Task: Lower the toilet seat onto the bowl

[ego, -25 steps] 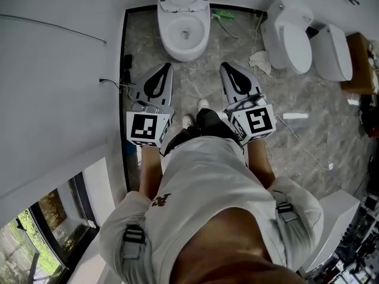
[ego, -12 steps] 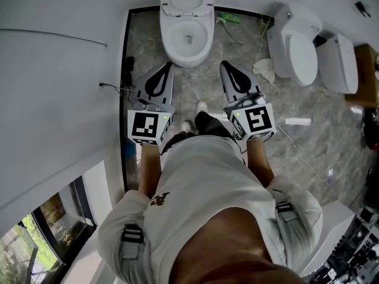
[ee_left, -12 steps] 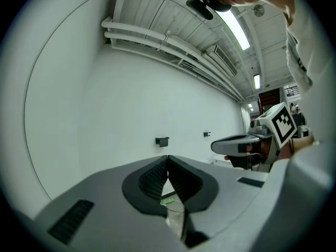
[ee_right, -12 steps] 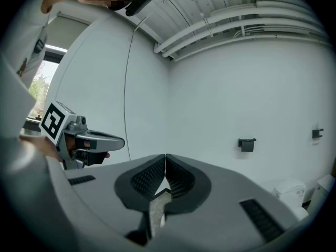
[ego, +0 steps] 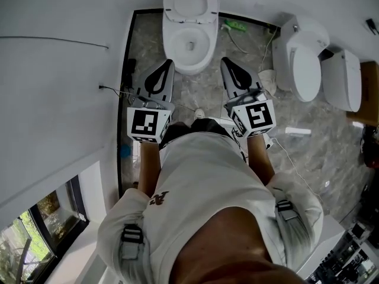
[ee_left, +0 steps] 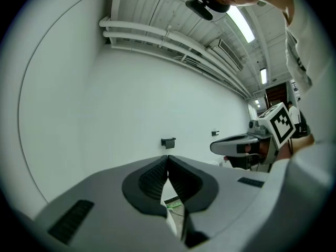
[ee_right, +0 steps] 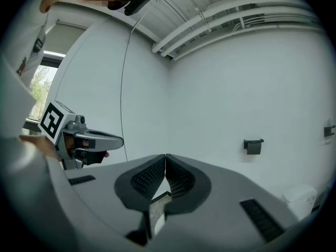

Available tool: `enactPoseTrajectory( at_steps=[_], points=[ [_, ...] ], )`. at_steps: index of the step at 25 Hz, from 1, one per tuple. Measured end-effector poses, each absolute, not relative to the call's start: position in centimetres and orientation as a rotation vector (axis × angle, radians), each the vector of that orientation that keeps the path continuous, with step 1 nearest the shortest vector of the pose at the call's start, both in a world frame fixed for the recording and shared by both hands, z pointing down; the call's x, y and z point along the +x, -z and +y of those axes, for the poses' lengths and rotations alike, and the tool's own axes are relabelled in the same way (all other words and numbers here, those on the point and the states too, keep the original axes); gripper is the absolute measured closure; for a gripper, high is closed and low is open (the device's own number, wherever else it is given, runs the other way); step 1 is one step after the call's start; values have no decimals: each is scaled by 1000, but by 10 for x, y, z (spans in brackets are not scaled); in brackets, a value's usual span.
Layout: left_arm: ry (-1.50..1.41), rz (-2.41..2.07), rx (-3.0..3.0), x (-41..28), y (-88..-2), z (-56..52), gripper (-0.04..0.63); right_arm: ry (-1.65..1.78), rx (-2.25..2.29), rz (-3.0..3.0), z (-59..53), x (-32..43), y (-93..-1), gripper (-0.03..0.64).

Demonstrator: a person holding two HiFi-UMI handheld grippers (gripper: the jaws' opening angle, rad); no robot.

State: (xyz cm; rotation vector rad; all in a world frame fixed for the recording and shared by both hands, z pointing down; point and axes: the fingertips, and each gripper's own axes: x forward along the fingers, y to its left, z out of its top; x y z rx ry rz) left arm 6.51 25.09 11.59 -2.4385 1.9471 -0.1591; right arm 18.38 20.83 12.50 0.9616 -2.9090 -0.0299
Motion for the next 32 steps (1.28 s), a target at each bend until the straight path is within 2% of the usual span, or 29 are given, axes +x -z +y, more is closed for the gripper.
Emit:
enactPoseTrajectory(
  at_steps=[19,32],
  points=[
    [151,1986,-2406,41,-119,179,572,24,916,-2934,137,157,-128,595],
    [137,1946,-2469,-10,-135,104,572,3,987,-2881,67,111,-142,595]
  ],
)
